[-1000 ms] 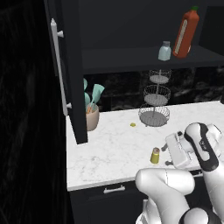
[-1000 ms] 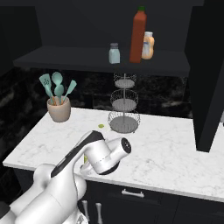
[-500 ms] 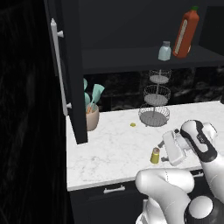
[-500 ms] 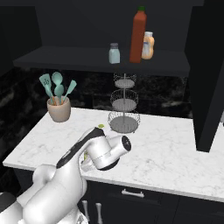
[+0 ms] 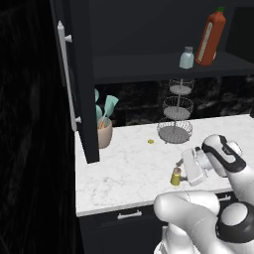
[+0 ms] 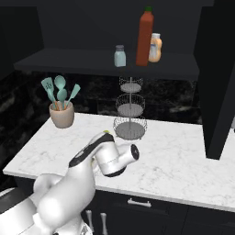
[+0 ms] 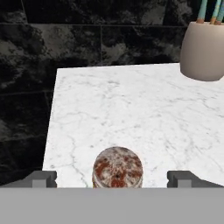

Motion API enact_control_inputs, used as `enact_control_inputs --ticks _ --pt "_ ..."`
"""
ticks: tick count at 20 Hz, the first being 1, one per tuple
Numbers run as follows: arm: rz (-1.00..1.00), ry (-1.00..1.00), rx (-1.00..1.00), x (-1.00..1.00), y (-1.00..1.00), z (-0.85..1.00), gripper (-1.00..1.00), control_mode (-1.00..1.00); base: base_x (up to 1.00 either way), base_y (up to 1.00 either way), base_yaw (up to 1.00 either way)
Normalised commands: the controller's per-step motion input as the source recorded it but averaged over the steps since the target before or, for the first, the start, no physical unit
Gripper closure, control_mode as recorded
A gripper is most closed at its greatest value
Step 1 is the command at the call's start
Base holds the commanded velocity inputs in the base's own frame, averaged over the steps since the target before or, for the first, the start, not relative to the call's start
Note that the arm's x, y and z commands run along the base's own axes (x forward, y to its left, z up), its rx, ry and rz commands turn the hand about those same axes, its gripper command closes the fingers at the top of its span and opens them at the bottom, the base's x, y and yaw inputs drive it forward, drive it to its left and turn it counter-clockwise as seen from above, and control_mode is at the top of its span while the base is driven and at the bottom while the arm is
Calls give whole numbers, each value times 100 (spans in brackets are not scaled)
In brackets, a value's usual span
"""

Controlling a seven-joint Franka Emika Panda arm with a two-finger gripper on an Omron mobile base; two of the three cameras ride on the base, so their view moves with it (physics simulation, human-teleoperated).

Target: Put the shaker and condiment bottle from the counter next to their counterparts in the cabinet.

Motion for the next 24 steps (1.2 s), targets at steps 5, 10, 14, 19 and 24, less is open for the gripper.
enact_control_inputs --ticks 5,10,14,19,24 --pt "0 2 7 26 0 -27 -100 -100 0 0 0" --pt "0 1 5 30 0 -18 100 -100 0 0 0" --pt "0 11 0 17 3 -13 100 -100 0 0 0" --pt "-9 7 7 20 -10 30 100 -100 0 0 0" --pt "-26 0 0 0 -1 75 100 -100 0 0 0"
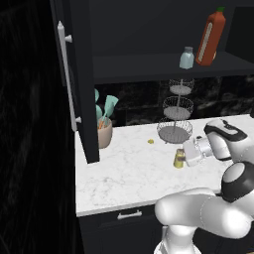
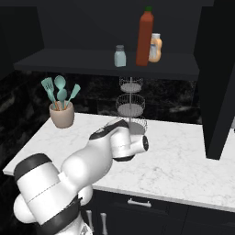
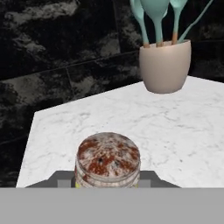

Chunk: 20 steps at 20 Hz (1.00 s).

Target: Put the shaker and condiment bottle from the counter next to their counterparts in the cabinet.

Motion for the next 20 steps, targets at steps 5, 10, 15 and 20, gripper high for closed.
enact_control_inputs --ticks 5,10,15,20 --pt "-39 0 0 0 4 55 100 -100 0 0 0" --pt "-57 0 0 3 31 28 100 -100 0 0 0" --pt "-63 -1 0 0 36 29 100 -100 0 0 0" --pt "-42 0 0 -9 18 70 100 -100 0 0 0"
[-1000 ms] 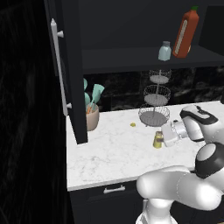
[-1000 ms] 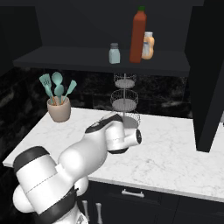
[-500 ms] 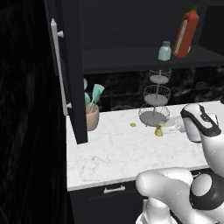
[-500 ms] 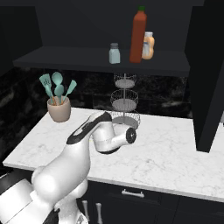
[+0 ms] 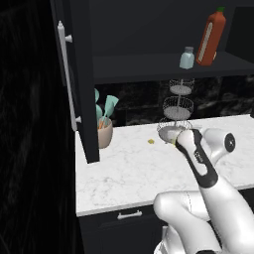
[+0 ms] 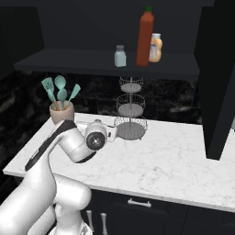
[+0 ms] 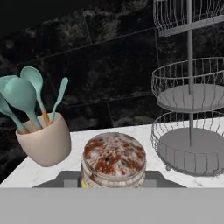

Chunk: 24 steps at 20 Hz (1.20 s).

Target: Put the shaker and condiment bottle from the counter next to their counterparts in the cabinet.

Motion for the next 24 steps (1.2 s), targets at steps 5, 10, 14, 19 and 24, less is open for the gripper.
enact_control_inputs --ticks 5,10,14,19,24 --pt "-32 0 0 -10 28 90 100 -100 0 0 0" --pt "-18 0 -11 -1 34 84 100 -100 0 0 0" --pt "-25 0 -6 -4 17 90 100 -100 0 0 0" --pt "-30 3 -1 -9 9 95 100 -100 0 0 0" --pt "-9 5 0 -17 0 89 100 -100 0 0 0"
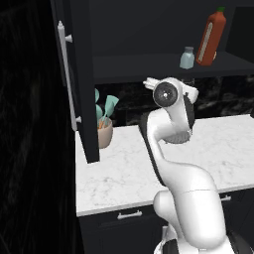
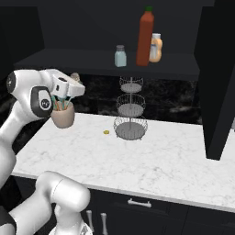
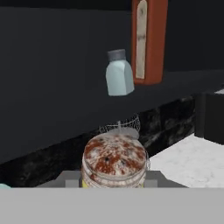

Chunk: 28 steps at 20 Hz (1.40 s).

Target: Put the shaker and condiment bottle from the counter next to their counterparts in the cabinet.

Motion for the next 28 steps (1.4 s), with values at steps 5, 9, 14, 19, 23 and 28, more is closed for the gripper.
enact_control_inputs --ticks 5,9,14,19,23,28 --pt "0 5 0 -30 0 84 100 -100 0 0 0" --pt "0 1 -8 -16 21 33 100 -100 0 0 0" --pt "0 0 -17 10 21 5 100 -100 0 0 0" --pt "0 0 -4 8 -19 10 100 -100 0 0 0" --pt "0 1 0 6 -11 11 100 -100 0 0 0" --pt "1 0 -7 37 0 -15 100 -100 0 0 0"
